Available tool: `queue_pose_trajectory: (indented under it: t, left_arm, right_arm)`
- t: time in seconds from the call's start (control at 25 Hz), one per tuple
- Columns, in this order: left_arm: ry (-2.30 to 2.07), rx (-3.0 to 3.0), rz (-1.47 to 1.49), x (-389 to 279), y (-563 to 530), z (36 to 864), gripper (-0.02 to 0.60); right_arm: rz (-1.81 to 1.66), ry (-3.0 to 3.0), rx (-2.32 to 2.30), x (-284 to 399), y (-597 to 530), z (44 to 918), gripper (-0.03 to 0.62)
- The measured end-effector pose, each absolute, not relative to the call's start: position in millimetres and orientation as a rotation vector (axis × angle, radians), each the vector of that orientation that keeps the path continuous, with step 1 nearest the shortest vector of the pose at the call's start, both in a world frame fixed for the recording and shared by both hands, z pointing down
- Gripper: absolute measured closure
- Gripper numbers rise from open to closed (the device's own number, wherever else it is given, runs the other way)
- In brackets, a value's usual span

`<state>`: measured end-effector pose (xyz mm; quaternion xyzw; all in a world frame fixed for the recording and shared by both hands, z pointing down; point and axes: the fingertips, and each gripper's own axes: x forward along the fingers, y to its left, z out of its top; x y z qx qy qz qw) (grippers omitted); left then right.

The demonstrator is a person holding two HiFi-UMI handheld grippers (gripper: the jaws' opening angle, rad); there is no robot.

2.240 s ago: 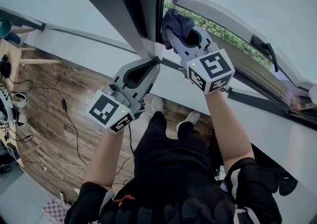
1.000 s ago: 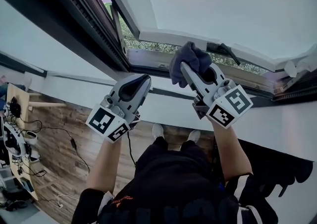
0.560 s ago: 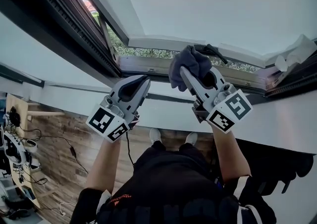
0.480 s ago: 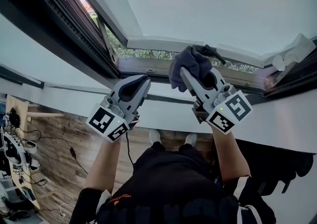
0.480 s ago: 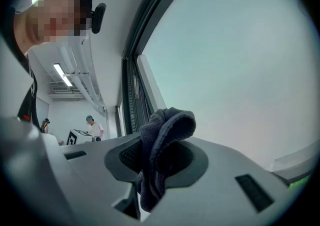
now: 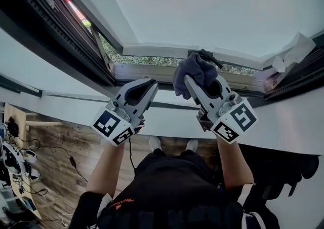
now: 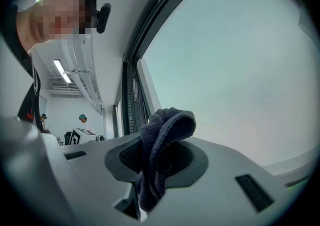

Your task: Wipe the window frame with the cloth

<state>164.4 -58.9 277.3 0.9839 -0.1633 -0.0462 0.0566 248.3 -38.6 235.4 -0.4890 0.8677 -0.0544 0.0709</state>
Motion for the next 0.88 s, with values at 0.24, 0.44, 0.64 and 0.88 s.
queue_pose_trajectory:
  t: [0.24, 0.44, 0.64, 0.88]
  left_arm:
    - [-0.463, 2.992, -0.144, 175.2, -56.8, 273.6, 0.547]
    - [-0.456, 2.988, -0.143, 176.9, -58.3, 274.2, 0.546]
    - [-0.463, 2.984, -0.138, 176.3, -61.6, 278.4, 0.546]
    - [-0.464, 2.985, -0.140, 172.9, -65.6, 279.3, 0.546]
  right_arm:
    - [-0.163, 2.604, -1.486, 254.9, -35.5, 233.2, 0.514]
    - [-0.177, 2.609, -1.493, 256.3, -37.7, 235.5, 0.514]
    - [-0.186, 2.621, -1.486, 255.3, -42.5, 240.5, 0.514]
    - [-0.178, 2.631, -1.476, 250.0, -47.2, 239.3, 0.514]
